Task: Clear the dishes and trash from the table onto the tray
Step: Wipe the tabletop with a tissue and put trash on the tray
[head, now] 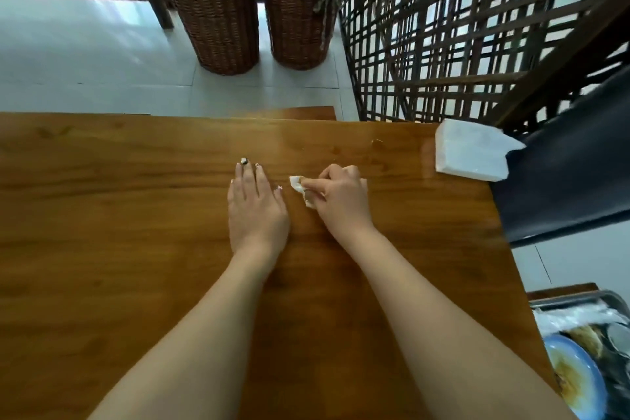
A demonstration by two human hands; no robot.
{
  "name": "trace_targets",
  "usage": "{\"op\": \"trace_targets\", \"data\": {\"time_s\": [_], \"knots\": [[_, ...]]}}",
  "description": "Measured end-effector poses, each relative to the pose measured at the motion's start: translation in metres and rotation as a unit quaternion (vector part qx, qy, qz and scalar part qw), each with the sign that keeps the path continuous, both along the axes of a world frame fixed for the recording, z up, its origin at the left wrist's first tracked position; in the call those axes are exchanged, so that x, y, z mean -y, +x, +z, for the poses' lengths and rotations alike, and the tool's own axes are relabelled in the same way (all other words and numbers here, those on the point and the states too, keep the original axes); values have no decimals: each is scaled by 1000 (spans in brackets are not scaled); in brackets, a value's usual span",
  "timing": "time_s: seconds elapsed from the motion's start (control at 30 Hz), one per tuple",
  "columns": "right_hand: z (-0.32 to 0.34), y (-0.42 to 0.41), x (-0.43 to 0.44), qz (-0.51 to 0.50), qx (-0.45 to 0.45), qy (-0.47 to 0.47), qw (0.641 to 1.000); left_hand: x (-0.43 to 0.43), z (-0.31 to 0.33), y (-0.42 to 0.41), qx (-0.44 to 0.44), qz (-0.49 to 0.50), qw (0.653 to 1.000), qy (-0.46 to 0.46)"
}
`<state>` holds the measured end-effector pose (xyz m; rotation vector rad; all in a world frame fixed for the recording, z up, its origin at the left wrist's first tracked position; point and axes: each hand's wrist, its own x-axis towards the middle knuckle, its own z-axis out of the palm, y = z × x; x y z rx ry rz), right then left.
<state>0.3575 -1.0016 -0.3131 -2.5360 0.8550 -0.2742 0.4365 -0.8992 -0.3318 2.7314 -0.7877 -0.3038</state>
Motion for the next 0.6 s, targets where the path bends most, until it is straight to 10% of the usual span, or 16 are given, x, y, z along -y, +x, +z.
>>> {"op": "trace_targets", "data": {"time_s": [0.6], "knots": [[-16,41,22,-24,15,-31,999,2,-7,0,21,-10,1000,17]]}}
